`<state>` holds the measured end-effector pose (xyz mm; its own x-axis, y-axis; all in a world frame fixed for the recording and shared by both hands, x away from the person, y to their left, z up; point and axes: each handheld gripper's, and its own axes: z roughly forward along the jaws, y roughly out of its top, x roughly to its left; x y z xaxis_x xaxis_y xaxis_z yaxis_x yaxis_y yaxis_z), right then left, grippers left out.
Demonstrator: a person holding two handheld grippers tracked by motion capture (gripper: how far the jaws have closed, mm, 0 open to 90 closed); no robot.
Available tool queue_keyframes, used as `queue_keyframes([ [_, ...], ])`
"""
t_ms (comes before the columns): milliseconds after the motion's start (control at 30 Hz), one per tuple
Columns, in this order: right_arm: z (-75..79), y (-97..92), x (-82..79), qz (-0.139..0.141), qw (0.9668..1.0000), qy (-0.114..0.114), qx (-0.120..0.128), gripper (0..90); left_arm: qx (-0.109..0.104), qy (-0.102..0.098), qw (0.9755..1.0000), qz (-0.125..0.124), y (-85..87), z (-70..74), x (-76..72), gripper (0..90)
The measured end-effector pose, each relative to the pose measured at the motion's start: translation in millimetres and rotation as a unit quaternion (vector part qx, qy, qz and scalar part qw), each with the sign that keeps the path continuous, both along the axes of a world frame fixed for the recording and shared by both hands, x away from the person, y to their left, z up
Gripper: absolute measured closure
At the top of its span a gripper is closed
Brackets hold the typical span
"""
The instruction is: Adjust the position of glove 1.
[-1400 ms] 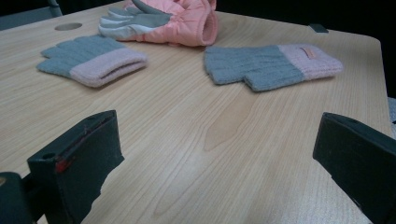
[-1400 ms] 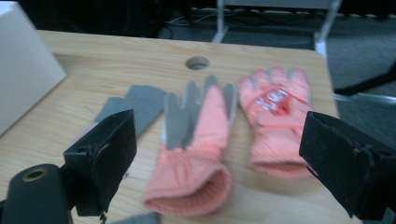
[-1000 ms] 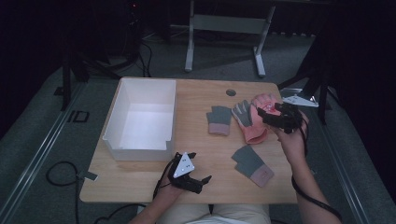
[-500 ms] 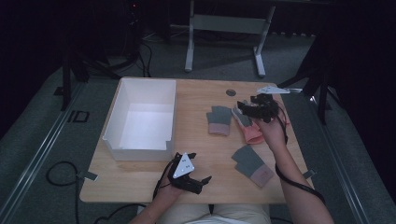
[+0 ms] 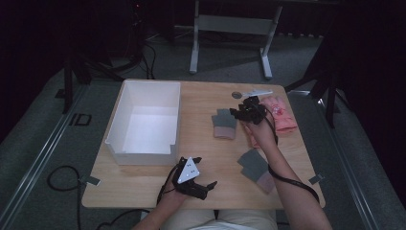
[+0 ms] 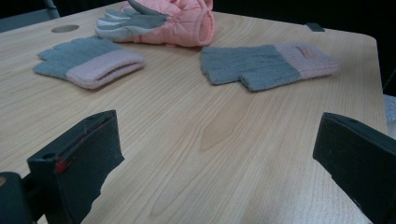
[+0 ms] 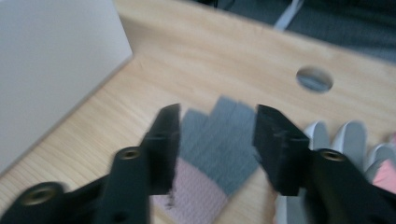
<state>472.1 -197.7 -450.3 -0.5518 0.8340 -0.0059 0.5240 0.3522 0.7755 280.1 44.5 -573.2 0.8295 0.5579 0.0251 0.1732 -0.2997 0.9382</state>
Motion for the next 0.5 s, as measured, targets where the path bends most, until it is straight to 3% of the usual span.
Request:
queue_keyframes([
  [133, -14.1, 7.5, 11.7, 0.003, 0.9994, 0.032, -0.012, 55.5, 0.0, -0.001, 1.0, -0.001, -0.2, -0.1, -0.1, 0.7],
  [333, -33.0, 17.4, 23.3, 0.007, 0.9984, 0.048, -0.028, 55.7, 0.0, -0.001, 1.0, -0.001, -0.4, -0.1, -0.3, 0.7],
  [500, -48.8, 21.2, 30.8, -0.004, 0.9982, 0.048, -0.035, 56.9, 0.0, -0.001, 1.0, -0.001, -0.3, -0.1, -0.7, 0.7],
])
